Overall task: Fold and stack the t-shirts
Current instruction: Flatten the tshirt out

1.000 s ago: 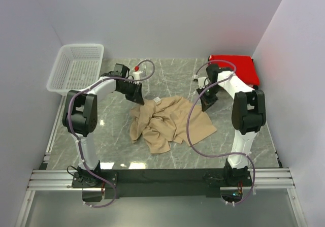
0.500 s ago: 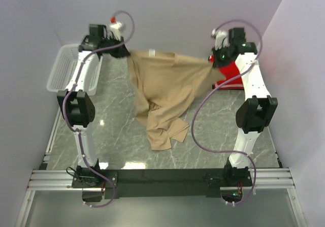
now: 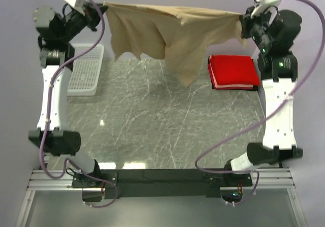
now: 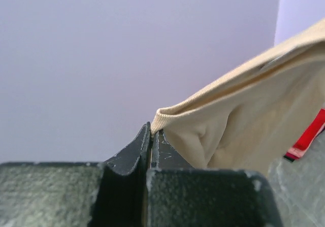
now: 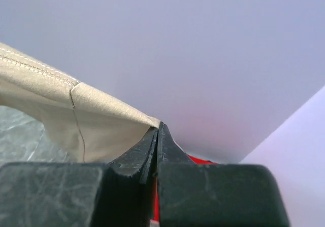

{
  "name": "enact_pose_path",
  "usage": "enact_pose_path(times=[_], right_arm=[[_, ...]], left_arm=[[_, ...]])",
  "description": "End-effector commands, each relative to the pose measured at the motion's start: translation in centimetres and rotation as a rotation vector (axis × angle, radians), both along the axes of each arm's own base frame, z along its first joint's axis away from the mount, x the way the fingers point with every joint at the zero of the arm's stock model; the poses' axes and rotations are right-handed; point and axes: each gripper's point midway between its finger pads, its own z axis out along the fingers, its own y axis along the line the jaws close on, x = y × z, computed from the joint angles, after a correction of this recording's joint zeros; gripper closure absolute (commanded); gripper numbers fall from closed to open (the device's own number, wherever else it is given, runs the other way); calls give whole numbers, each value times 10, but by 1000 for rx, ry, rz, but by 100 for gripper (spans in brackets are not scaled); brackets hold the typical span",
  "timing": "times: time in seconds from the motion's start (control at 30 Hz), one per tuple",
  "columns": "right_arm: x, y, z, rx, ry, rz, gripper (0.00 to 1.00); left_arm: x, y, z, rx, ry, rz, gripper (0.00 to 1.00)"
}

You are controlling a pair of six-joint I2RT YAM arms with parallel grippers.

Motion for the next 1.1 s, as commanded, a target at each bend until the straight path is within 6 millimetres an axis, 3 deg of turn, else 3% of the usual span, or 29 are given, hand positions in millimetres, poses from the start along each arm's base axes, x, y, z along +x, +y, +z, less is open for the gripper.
enact_pose_path(times=[0.0,0.03,0.07,0.1,0.13,0.17,0.2,0.23,0.27,0.3,0.37,0.4,0.43,0.5,0.53,0.57,0.6,0.67,0.73,0.8,0.83,0.87,0.9,0.93,0.97,1.07], right_arm=[[-21,-29,-4,-48,-18,-115,100],[-27,-29,-16,-111,0,-107,100],[-39,-28,-46,-139,59,-98,100],[-48,-22,-70,-164,123,-53,100],[-58,-19,-90,-241,162,-18,100],[-76,-6,-132,-285,243,40,100],[-91,-3,-164,-325,329,73,100],[-103,0,-187,-406,368,115,100],[-126,12,-228,-449,438,181,100],[-144,16,-256,-484,511,228,100],[-185,31,-308,-559,609,358,100],[-214,50,-331,-613,675,484,100],[-230,57,-346,-643,721,537,97],[-264,70,-373,-708,816,664,70],[-266,69,-377,-727,833,670,50],[-264,70,-378,-737,846,669,45],[-258,71,-376,-742,835,656,43],[-237,74,-368,-759,812,624,42],[-209,86,-363,-714,807,593,40],[-186,102,-366,-655,834,569,47],[-171,111,-356,-633,832,564,53],[-155,119,-381,-632,935,558,59],[-147,124,-388,-601,994,543,65],[-124,135,-398,-586,1052,540,70],[-111,132,-404,-562,1090,508,74],[-70,130,-428,-522,1184,431,82]], left_arm=[[-21,24,-12,108,-32,33,99],[-29,22,-28,148,-9,15,99],[-52,17,-44,186,41,-13,99],[-53,18,-91,271,96,-31,100],[-64,17,-119,320,148,-51,99],[-84,16,-134,369,162,-62,99],[-98,18,-199,430,302,-100,99],[-111,19,-226,465,358,-120,99],[-128,21,-243,559,330,-145,99],[-164,19,-304,578,524,-230,99],[-200,21,-348,693,569,-316,96],[-228,29,-391,738,704,-347,88],[-239,34,-409,769,751,-352,83],[-264,50,-446,853,856,-359,73],[-270,53,-453,868,880,-362,68],[-273,56,-457,873,898,-359,61],[-272,59,-456,863,910,-346,49],[-266,56,-448,807,917,-324,46],[-242,51,-436,740,880,-268,42],[-223,46,-431,627,932,-220,40],[-209,45,-429,582,939,-185,41],[-185,43,-428,500,986,-113,43],[-175,42,-430,471,1009,-93,48],[-165,40,-431,449,1028,-74,50],[-145,39,-437,408,1074,-12,53],[-123,36,-452,358,1162,57,57]])
